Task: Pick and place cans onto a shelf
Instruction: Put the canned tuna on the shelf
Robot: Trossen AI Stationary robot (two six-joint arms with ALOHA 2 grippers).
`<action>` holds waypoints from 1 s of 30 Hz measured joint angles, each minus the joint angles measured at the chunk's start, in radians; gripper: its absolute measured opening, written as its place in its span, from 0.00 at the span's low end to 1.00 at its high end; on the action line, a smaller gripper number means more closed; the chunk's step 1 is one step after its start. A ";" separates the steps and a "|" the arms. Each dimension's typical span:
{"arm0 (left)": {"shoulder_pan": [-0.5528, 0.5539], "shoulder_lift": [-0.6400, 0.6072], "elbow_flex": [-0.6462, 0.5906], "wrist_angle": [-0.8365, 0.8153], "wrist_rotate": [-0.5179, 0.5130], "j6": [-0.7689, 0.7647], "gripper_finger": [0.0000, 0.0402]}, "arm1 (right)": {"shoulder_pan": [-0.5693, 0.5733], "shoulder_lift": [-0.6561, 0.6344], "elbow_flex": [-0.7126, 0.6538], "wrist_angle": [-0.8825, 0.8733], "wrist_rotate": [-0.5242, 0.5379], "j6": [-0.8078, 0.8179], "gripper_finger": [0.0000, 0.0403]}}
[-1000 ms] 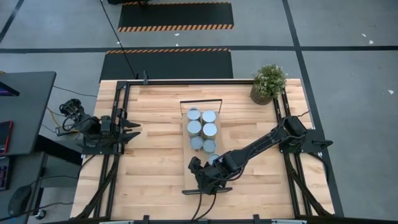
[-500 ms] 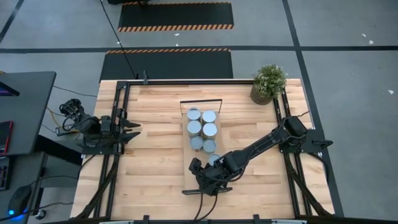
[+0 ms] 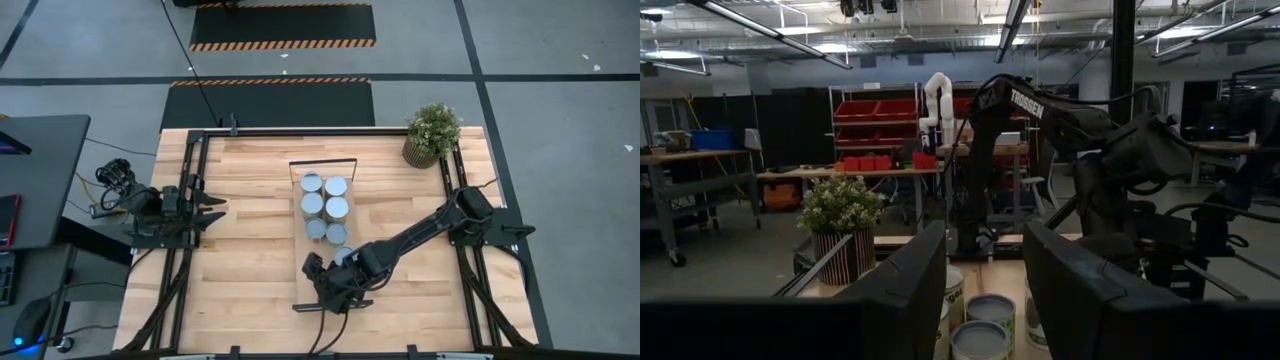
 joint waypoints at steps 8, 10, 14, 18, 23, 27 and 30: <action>0.000 0.000 0.000 0.001 0.000 0.000 0.35 | -0.001 -0.025 0.003 0.068 0.064 0.050 0.87; 0.000 0.000 0.000 -0.001 0.000 0.000 0.35 | -0.003 -0.029 0.003 0.087 0.103 0.049 0.87; 0.000 0.000 0.000 0.000 0.000 0.000 0.35 | -0.012 -0.036 0.004 0.136 0.177 0.049 0.87; 0.000 0.000 0.000 0.001 0.000 0.000 0.35 | -0.018 -0.039 0.004 0.193 0.240 0.030 0.87; 0.000 0.000 0.000 -0.001 0.000 0.000 0.35 | -0.020 -0.040 0.005 0.291 0.393 0.006 0.87; 0.000 0.000 0.000 -0.001 0.000 0.000 0.35 | -0.027 -0.042 -0.011 0.350 0.420 0.114 0.87; 0.000 0.000 0.000 0.000 0.000 0.000 0.35 | -0.030 -0.041 -0.055 0.415 0.452 0.127 0.87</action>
